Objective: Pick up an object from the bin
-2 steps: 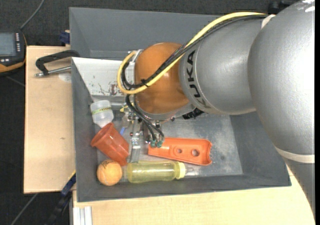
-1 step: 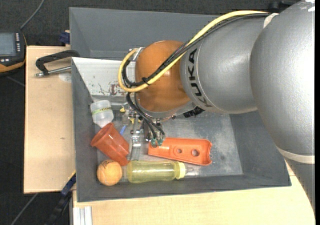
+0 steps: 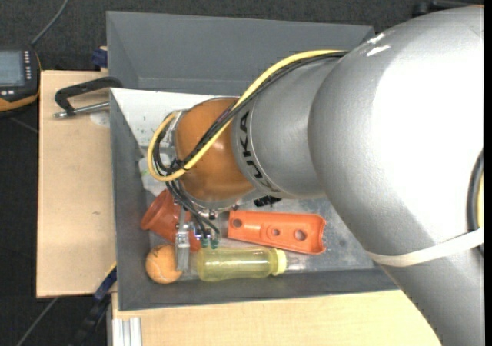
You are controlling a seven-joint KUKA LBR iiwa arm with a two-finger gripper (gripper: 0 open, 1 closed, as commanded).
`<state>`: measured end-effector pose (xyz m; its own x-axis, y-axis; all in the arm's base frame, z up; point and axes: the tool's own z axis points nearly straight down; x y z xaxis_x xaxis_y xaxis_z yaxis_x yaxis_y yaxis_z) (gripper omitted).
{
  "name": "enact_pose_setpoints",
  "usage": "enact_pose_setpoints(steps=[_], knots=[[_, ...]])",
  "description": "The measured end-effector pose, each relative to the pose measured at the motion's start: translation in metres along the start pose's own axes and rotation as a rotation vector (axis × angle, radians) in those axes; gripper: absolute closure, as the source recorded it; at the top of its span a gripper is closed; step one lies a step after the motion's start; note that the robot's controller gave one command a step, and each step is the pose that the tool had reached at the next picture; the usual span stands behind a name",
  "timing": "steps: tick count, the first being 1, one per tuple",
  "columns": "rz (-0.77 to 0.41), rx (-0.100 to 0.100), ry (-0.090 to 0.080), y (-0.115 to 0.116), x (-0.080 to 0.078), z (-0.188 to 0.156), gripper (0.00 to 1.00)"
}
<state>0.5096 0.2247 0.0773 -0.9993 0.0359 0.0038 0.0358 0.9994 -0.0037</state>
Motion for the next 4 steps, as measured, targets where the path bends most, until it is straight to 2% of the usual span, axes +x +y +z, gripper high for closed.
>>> enact_pose_setpoints(steps=[1,2,3,4], knots=[[0.140,-0.007,-0.006,-0.007,0.005,-0.039,0.00],[0.060,-0.004,-0.006,-0.002,0.001,-0.026,0.00],[0.239,-0.013,-0.011,-0.010,0.003,-0.005,0.00],[0.246,-0.017,-0.020,-0.004,0.000,-0.003,1.00]])
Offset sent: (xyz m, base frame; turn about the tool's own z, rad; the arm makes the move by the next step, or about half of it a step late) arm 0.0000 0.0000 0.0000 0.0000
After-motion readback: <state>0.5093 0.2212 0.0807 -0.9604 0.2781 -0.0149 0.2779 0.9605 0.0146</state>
